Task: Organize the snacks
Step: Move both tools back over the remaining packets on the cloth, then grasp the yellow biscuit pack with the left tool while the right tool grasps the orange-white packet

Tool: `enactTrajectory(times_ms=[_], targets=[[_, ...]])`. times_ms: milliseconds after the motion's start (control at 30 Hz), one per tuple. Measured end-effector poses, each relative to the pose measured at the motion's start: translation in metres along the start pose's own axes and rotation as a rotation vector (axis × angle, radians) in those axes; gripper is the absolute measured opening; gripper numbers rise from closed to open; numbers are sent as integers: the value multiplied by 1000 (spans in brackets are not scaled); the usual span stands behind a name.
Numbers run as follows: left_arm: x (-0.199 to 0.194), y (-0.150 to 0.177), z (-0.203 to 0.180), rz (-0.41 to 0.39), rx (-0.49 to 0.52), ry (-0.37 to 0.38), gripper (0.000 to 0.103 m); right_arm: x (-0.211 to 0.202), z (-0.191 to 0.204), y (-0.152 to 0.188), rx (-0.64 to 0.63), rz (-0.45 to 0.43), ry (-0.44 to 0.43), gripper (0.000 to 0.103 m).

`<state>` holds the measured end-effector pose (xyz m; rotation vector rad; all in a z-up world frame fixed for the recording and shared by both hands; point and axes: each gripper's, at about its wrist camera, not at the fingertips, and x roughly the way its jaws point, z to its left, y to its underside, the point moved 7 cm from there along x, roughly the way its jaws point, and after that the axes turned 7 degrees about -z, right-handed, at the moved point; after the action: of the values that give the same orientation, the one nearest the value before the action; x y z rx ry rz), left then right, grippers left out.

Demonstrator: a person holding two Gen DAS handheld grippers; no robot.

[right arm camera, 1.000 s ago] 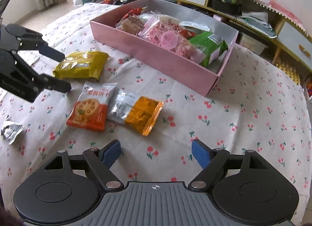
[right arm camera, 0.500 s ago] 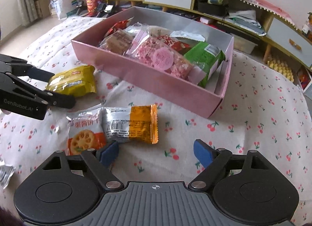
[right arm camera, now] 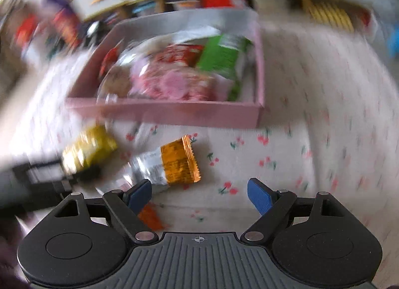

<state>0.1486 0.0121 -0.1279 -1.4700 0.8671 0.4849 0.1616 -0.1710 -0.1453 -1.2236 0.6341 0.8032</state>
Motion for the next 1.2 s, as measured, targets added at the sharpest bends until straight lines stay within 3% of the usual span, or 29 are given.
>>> enactTrajectory(times_ms=[100,167,267,433,633,833,1067,1200], targets=[[0,0,-1,3,-9,-3,70,4,-3,-4,225,27,-53,85],[-1,1,0,8,-10,-9,70,10,2,-3,304,40,-55,85],[-3,2,4,17,-32,-7,70,17,12,-1,372,45,-46,80],[-7,5,20,22,-58,-17,70,16,16,-4,428,-18,32,69],[-13,8,33,21,-75,-33,70,14,18,-1,433,-91,111,55],[-16,11,38,22,-83,-39,70,16,27,4,350,-139,162,37],[-17,11,36,23,-76,-37,70,13,15,-5,268,-130,59,17],[-18,12,36,22,-83,-38,70,11,7,-5,248,-117,33,15]])
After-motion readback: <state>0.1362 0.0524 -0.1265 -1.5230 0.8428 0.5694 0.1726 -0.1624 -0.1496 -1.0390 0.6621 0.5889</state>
